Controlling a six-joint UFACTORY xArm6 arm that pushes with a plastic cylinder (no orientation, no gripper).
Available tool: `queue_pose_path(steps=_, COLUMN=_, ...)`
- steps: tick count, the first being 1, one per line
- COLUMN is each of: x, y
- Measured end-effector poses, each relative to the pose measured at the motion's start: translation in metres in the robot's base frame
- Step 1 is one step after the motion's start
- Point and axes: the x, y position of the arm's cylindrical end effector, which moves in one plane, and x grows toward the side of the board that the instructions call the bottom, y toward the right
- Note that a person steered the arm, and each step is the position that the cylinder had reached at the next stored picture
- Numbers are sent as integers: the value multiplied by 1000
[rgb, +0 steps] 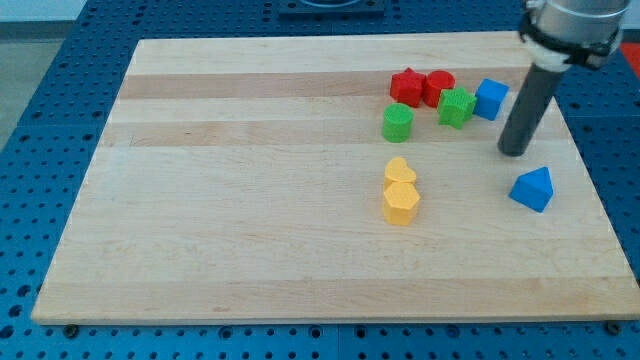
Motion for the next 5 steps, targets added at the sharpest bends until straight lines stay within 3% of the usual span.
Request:
queue_pose_path(steps=3, x=27, y=20)
queue_pose_path(steps=4, x=81, y=20)
queue_pose_path(steps=5, x=100, y=20)
